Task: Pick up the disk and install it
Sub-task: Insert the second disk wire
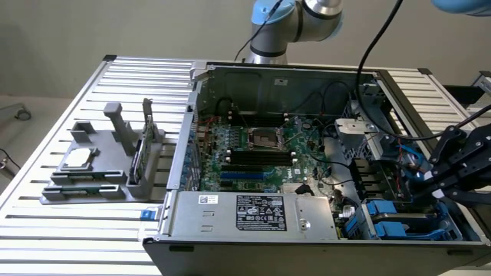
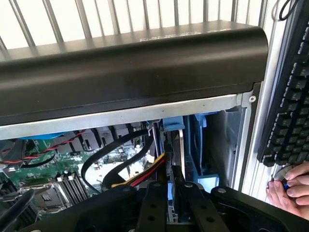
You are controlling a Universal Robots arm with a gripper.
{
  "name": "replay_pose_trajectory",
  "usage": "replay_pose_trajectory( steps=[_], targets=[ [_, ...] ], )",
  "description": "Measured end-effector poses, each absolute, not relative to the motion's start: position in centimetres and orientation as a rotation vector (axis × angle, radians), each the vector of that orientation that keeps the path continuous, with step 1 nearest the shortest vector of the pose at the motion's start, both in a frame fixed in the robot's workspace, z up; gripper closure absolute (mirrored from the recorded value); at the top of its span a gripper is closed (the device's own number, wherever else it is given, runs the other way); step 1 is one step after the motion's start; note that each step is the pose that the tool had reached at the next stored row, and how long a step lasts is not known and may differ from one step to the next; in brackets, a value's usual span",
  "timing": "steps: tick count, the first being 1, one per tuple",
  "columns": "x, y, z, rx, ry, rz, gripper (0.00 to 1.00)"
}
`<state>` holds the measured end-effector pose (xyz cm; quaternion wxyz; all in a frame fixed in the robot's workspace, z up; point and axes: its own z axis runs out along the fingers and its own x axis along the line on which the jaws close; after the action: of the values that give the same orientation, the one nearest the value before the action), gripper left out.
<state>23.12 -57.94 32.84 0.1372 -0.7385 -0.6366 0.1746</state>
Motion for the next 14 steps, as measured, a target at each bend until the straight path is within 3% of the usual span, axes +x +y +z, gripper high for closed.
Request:
replay_pose_trajectory(
  steps=[14],
  targets=[
    [23.86,-58.18,32.42,-2.107,-1.817,0.551,0.84]
  ],
)
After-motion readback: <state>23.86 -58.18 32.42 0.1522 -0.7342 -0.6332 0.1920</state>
